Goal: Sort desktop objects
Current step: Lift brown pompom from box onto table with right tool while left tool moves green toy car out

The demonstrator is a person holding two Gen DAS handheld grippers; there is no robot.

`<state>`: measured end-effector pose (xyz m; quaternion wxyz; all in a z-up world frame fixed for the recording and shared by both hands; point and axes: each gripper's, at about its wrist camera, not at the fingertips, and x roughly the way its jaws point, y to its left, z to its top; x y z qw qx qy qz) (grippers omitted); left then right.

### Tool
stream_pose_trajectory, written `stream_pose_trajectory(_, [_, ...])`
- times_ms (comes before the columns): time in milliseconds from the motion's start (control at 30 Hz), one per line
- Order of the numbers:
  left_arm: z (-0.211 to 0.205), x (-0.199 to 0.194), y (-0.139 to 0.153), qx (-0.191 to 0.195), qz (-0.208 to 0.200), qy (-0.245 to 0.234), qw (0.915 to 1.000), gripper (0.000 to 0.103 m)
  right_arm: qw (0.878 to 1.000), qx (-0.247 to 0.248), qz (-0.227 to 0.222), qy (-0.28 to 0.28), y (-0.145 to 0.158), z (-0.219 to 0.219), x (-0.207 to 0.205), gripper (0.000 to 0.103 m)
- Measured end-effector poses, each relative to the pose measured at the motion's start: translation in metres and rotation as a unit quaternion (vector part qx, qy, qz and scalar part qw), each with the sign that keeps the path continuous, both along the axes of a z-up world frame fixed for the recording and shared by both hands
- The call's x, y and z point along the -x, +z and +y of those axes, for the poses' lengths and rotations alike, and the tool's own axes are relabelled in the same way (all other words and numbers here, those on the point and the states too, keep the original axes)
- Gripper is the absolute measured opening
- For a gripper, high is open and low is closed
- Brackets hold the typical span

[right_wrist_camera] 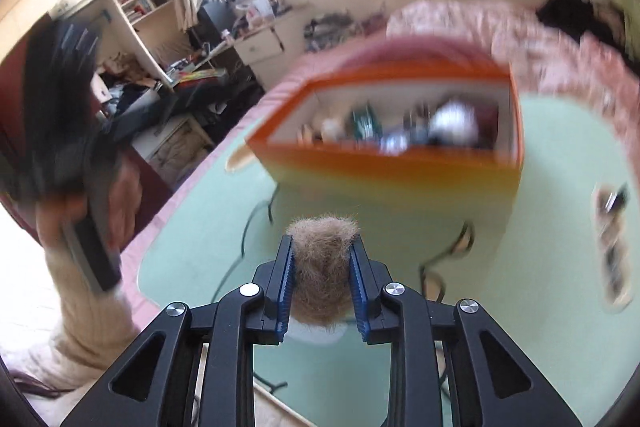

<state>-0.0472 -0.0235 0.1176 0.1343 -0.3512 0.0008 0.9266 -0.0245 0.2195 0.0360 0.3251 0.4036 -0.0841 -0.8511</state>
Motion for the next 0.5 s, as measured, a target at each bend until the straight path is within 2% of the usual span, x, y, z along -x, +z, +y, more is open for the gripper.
stream_pose_trajectory(67, [0.01,0.029,-0.005,0.008,-0.052,-0.011,0.9985,0.043,1.0,0.007,-0.013,-0.008,-0.013,0.003,0.002,0.027])
stream_pose_trajectory(167, [0.022,0.063,-0.028,0.013,-0.127,-0.013,0.9917,0.042,0.999,0.025,-0.031,-0.021,-0.021,0.01,0.006,0.034])
stream_pose_trajectory(267, [0.017,0.09,-0.062,-0.003,-0.217,0.043,0.9752,0.042,0.997,0.054,-0.034,-0.034,-0.022,0.023,0.003,0.045])
stream_pose_trajectory(400, [0.013,0.107,-0.082,-0.026,-0.253,0.078,0.964,0.042,0.997,0.057,-0.024,-0.045,-0.017,0.03,-0.002,0.049])
stream_pose_trajectory(467, [0.016,0.112,-0.087,-0.026,-0.264,0.085,0.9603,0.043,0.997,0.064,-0.029,-0.044,-0.017,0.032,0.005,0.049])
stream_pose_trajectory(500, [0.02,0.117,-0.091,-0.013,-0.264,0.089,0.9604,0.044,0.996,0.067,-0.031,-0.044,-0.017,0.031,0.006,0.049])
